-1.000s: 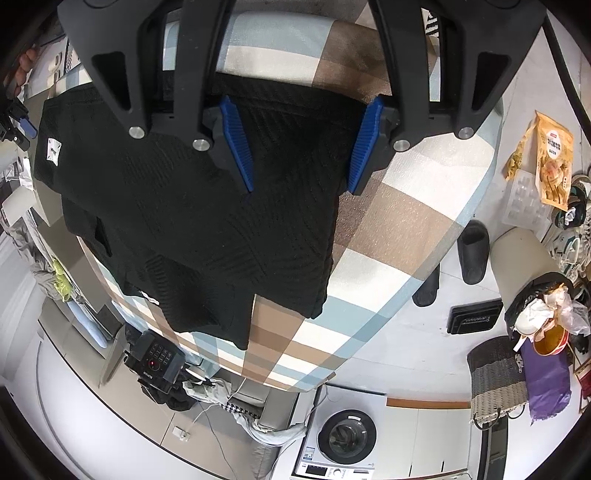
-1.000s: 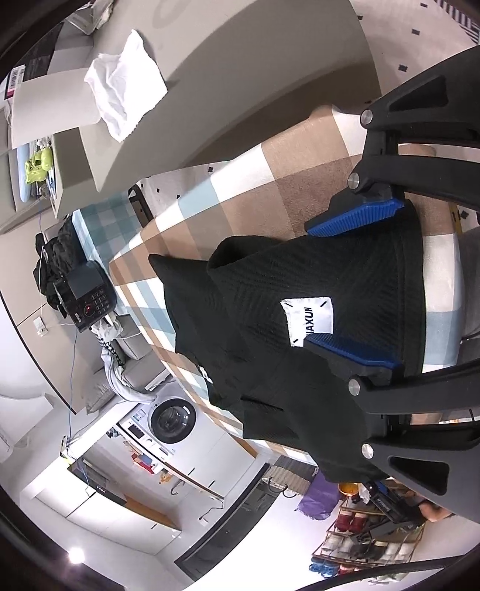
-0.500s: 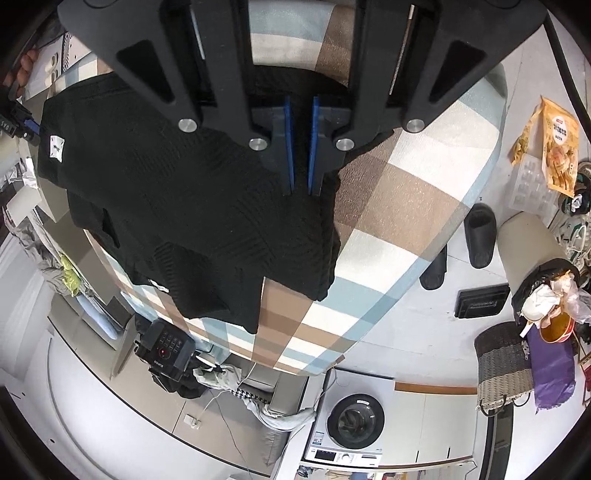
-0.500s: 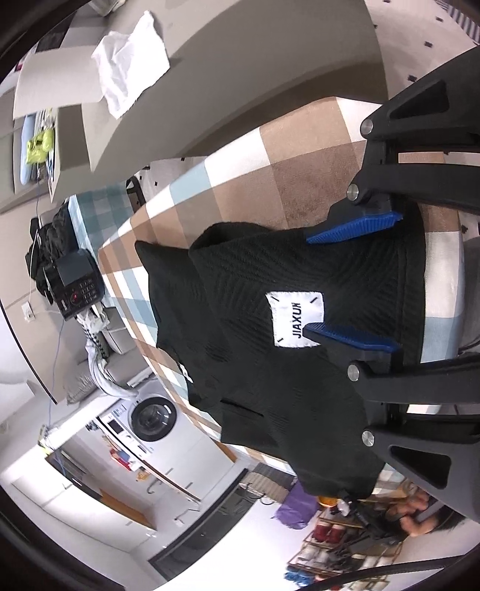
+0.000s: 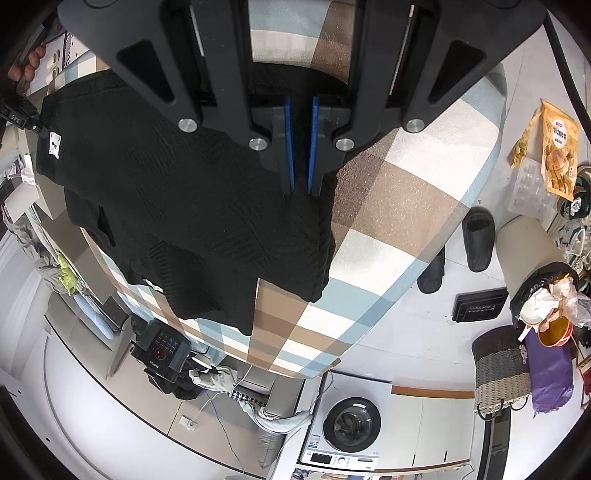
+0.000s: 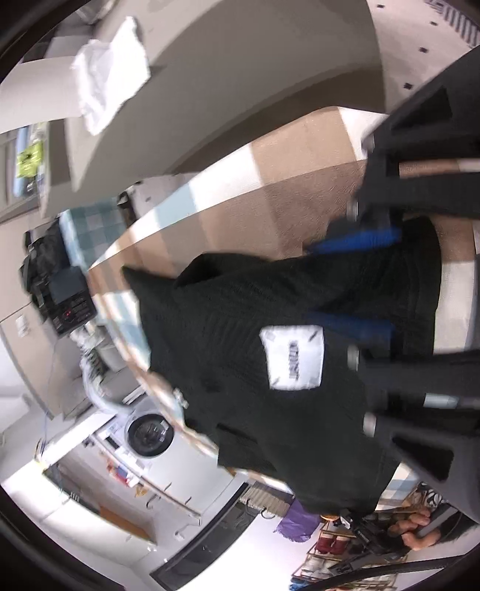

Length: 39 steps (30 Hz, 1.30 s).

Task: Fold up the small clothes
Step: 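Grasp the folded edge with both grippers and fold it over again, release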

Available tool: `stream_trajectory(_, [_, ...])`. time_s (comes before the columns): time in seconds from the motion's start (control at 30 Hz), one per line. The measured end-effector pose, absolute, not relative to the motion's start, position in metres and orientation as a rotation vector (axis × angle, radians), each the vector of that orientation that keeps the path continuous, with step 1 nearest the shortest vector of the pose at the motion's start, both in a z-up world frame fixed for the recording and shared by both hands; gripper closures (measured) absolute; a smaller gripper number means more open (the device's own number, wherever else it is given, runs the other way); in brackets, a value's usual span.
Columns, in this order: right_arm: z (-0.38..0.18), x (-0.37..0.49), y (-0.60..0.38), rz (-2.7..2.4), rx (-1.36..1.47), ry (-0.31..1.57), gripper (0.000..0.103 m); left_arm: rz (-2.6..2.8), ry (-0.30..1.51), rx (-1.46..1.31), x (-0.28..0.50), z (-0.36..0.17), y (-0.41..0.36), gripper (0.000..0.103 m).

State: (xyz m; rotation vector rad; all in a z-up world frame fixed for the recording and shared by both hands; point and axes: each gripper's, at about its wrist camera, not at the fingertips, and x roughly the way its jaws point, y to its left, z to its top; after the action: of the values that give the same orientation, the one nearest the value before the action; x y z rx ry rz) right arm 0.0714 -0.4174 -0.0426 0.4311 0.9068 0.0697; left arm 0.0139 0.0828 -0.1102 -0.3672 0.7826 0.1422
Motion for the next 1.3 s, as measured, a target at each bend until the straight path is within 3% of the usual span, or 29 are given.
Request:
stream_trajectory(0.03, [-0.037, 0.068, -0.415, 0.078, 0.423, 0.874, 0.093, 0.145, 0.77, -0.367, 0.013, -0.108, 0.083, 0.099])
stream_trajectory(0.07, [-0.028, 0.064, -0.411, 0.099, 0.403, 0.821, 0.094, 0.147, 0.755, -0.366, 0.013, -0.106, 0.083, 0.101])
stream_trajectory(0.5, [0.018, 0.101, -0.414, 0.078, 0.47, 0.61, 0.095, 0.134, 0.592, -0.33, 0.062, -0.053, 0.086, 0.102])
stream_trajectory(0.77, [-0.007, 0.15, -0.414, -0.032, 0.488, 0.659, 0.095, 0.163, 0.633, -0.36, 0.152, -0.072, 0.099, 0.102])
stream_trajectory(0.87, [-0.028, 0.167, -0.408, -0.044, 0.435, 0.8, 0.09, 0.19, 0.722, -0.331, 0.176, -0.092, 0.097, 0.101])
stream_trajectory(0.9, [-0.033, 0.167, -0.409, -0.048, 0.434, 0.824, 0.087, 0.187, 0.747, -0.338, 0.179, -0.098, 0.097, 0.099])
stream_trajectory(0.93, [-0.036, 0.165, -0.411, -0.043, 0.444, 0.839, 0.074, 0.179, 0.769, -0.347, 0.179, -0.102, 0.099, 0.09])
stream_trajectory(0.97, [-0.038, 0.16, -0.414, -0.025, 0.467, 0.847, 0.058, 0.175, 0.784, -0.358, 0.177, -0.106, 0.1, 0.075])
stream_trajectory(1.03, [-0.037, 0.144, -0.422, -0.019, 0.512, 0.82, 0.051, 0.174, 0.788, -0.378, 0.167, -0.112, 0.104, 0.056])
stream_trajectory(1.3, [-0.034, 0.094, -0.43, -0.023, 0.534, 0.84, 0.05, 0.205, 0.802, -0.373, 0.11, -0.116, 0.104, 0.053])
